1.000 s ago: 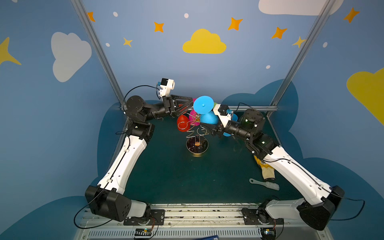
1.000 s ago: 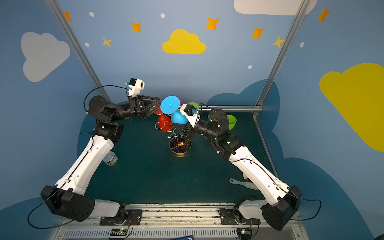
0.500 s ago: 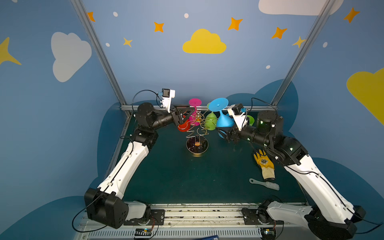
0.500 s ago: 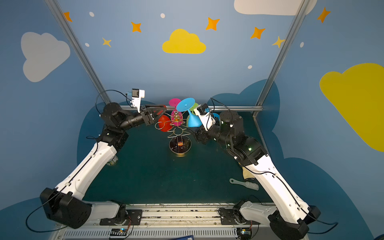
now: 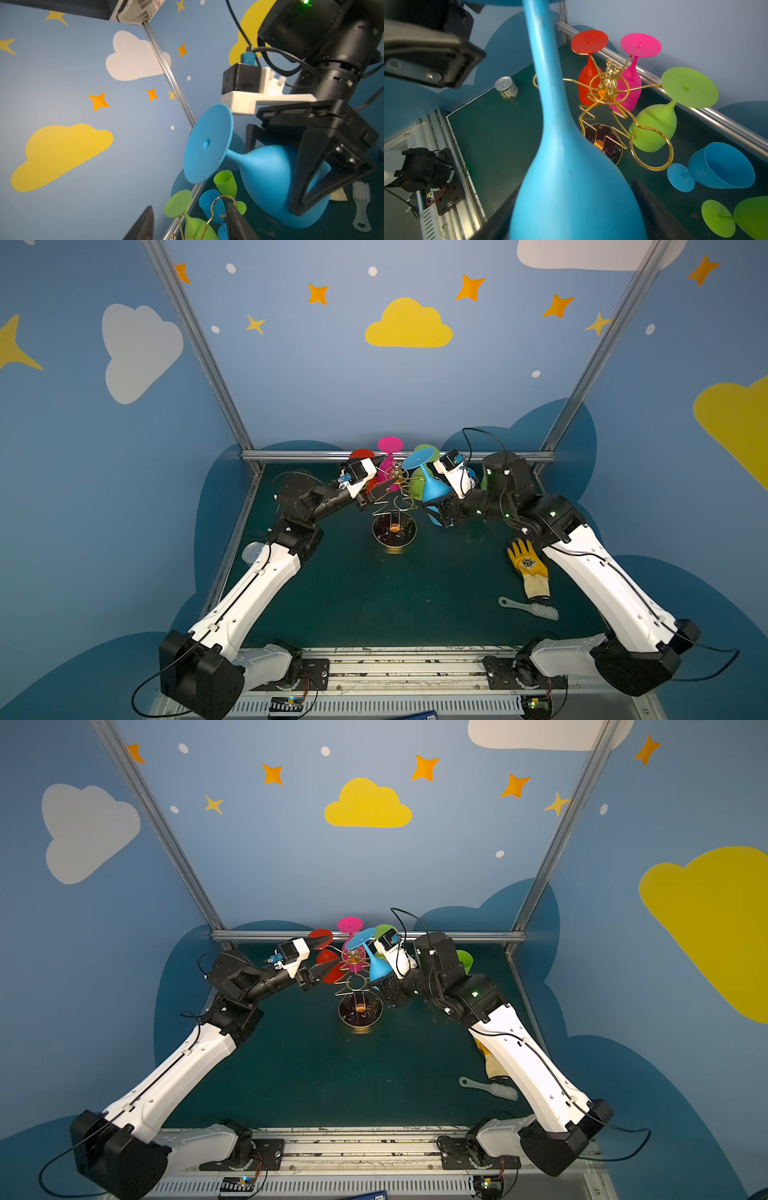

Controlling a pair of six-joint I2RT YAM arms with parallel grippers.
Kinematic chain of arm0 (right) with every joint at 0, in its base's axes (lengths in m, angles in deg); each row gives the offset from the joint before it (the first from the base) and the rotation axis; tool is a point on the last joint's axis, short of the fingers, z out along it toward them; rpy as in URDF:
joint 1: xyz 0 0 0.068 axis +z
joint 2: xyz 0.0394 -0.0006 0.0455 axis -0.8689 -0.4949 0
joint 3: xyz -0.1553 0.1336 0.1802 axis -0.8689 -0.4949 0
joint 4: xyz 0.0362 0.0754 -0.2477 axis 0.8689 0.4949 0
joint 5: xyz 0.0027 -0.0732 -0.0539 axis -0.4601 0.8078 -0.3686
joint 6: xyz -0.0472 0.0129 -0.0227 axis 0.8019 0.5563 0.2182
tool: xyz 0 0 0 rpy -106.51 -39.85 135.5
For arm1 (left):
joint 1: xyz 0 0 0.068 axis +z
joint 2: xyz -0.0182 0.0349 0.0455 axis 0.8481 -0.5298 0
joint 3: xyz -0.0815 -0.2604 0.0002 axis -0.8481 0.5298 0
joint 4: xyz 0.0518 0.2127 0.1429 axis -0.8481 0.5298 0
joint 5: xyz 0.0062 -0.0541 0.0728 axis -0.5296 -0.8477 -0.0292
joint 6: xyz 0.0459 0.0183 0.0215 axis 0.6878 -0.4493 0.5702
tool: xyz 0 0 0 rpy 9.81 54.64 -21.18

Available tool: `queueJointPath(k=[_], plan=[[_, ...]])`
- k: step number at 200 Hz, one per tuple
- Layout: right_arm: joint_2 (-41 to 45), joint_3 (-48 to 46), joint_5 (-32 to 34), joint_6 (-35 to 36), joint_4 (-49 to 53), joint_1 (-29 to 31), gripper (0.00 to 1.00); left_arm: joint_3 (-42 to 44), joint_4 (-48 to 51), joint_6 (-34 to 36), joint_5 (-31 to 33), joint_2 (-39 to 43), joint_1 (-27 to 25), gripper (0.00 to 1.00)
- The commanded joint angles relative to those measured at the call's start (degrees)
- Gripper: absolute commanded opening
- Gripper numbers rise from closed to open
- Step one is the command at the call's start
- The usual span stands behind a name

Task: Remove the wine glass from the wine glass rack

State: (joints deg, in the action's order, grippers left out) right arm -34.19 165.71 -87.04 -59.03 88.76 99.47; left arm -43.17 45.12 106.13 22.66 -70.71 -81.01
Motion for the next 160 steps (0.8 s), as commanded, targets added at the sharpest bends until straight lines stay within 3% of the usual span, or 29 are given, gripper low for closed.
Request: queueJointPath(k=[1, 78, 160], plan=[[-0.97, 2.98, -2.35, -0.08, 2.02, -0.05, 0.24, 0.2, -3.03, 6.07, 1.66, -0.84, -0.64, 0.54], [-4.19, 4.51, -6.34, -0.09, 4.23, 0.83, 0.19, 0.51, -4.76, 6.08, 3.66, -1.52, -1.08, 0.53], [-4.93, 4.68, -6.53, -0.08, 4.61, 2.34, 0.17, -0.31, -1.18, 8.27, 2.72, -1.92, -2.48, 0.42]])
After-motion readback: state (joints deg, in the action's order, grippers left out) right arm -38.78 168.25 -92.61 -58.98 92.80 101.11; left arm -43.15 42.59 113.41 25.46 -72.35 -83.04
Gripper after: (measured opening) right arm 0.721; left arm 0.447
